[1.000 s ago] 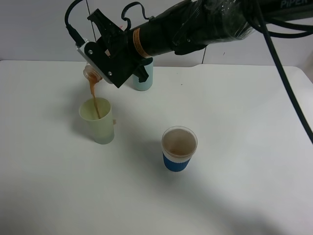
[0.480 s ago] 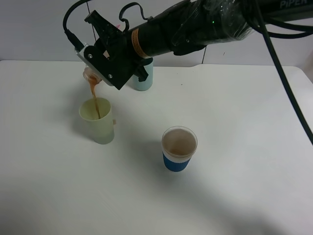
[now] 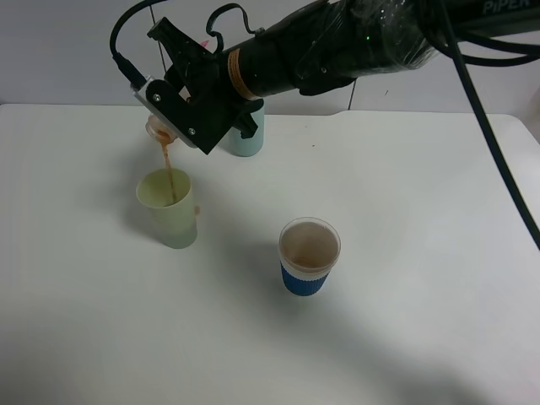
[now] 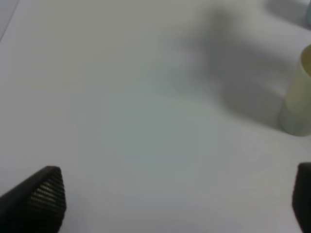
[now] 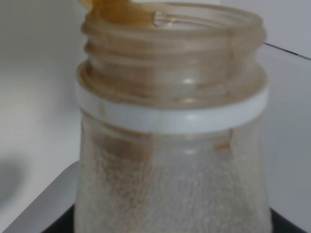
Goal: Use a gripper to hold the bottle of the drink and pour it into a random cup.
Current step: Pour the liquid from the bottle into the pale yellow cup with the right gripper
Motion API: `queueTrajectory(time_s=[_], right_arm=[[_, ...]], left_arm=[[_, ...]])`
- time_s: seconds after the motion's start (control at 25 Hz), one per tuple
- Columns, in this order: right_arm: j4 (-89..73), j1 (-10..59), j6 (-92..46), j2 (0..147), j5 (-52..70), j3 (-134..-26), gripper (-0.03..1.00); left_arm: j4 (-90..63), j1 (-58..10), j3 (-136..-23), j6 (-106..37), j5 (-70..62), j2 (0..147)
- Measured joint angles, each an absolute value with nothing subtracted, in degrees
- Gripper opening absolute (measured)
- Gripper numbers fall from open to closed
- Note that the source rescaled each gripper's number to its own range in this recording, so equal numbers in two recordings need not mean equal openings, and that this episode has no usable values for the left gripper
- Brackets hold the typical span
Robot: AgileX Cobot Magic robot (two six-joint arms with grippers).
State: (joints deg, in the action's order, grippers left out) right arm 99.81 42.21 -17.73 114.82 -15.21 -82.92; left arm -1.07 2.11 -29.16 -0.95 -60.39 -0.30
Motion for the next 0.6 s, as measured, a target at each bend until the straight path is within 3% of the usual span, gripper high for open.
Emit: queueTrajectory(time_s=[0.6], right_arm=[[99.8,44.0,-21.2,114.8,-13.0,-82.9,0.03]], left_arm=[[-1.1,2.1,-29.2,-1.0,-60.4,-0.3]])
